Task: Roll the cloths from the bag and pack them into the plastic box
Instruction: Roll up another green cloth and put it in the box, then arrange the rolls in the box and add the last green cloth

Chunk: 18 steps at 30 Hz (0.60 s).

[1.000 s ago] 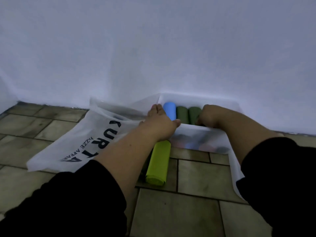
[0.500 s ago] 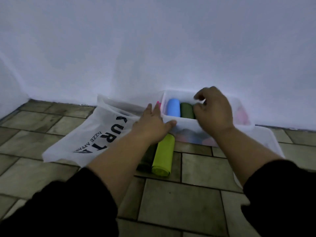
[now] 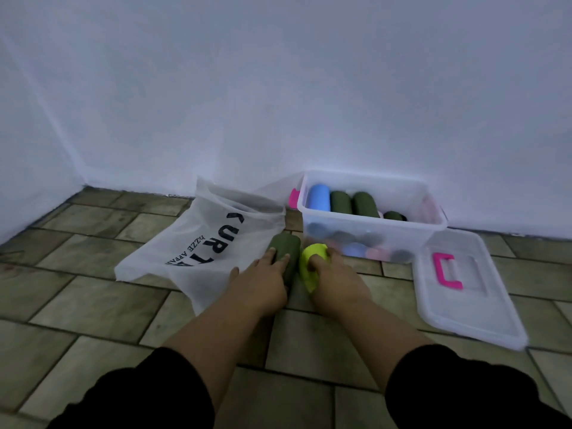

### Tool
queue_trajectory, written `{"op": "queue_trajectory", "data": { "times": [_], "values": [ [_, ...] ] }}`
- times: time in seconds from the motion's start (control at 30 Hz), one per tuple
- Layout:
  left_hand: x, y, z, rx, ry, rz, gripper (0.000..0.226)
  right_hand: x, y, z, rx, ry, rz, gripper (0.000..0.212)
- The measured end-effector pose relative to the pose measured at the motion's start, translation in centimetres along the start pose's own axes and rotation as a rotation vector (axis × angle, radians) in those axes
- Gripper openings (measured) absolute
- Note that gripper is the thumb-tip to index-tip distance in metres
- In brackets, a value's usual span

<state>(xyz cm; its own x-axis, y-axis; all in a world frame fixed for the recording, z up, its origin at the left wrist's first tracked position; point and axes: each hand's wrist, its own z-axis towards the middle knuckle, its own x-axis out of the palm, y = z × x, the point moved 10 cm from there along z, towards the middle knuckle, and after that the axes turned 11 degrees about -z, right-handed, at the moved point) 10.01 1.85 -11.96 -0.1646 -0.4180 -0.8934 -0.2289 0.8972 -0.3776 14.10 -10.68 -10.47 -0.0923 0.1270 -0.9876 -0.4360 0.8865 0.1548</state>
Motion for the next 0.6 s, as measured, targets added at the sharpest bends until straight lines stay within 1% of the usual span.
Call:
{"op": "queue_trajectory", "data": {
  "times": [0.1, 0.17, 0.23, 0.27, 0.3, 0.33, 0.37, 0.4, 0.47, 0.5, 0.53, 0.6],
  "values": [
    [-0.3, -0.3, -0.3, 0.007, 0.000, 0.041, 0.071, -0.1, -2.7, -2.9, -0.005, 0.000, -0.067, 0.044],
    [-0.8, -0.7, -0.9, -0.003, -0.039, 0.056, 0.071, 0.0, -3.9, -4.9, 0.007, 0.001, -0.067, 0.048],
    [-1.9, -2.2, -2.4, 0.014, -0.186, 0.027, 0.071, -0.3, -4.4, -6.5, 0.018, -0.030, -0.027, 0.062],
    [-2.3, -3.3, -3.4, 0.044, -0.276, -0.042, 0.067, -0.4, -4.5, -6.9, 0.028, -0.050, 0.012, 0.068],
    [-2.4, -4.8, -4.5, 0.086, -0.329, -0.154, 0.061, -0.7, -4.7, -7.2, 0.046, -0.072, 0.058, 0.073],
    [-1.7, -6.1, -5.3, 0.117, -0.304, -0.308, 0.053, -0.9, -4.8, -7.4, 0.067, -0.090, 0.100, 0.076],
    [-0.2, -7.3, -5.8, 0.107, -0.201, -0.481, 0.047, -0.9, -5.1, -7.5, 0.099, -0.098, 0.126, 0.078],
    [1.9, -8.2, -6.1, 0.049, -0.049, -0.656, 0.044, -0.8, -5.5, -7.6, 0.146, -0.092, 0.133, 0.081],
    [5.9, -9.0, -6.9, -0.150, 0.203, -1.096, 0.037, -0.2, -6.5, -7.8, 0.263, -0.039, 0.111, 0.082],
    [7.4, -9.2, -7.6, -0.259, 0.284, -1.319, 0.032, 0.0, -6.8, -7.9, 0.310, -0.012, 0.103, 0.080],
    [8.4, -9.5, -8.1, -0.336, 0.348, -1.484, 0.031, 0.2, -7.0, -8.1, 0.339, 0.006, 0.109, 0.076],
    [9.4, -9.8, -8.5, -0.413, 0.430, -1.679, 0.035, 0.3, -6.7, -8.4, 0.348, 0.014, 0.128, 0.070]
  ]
}}
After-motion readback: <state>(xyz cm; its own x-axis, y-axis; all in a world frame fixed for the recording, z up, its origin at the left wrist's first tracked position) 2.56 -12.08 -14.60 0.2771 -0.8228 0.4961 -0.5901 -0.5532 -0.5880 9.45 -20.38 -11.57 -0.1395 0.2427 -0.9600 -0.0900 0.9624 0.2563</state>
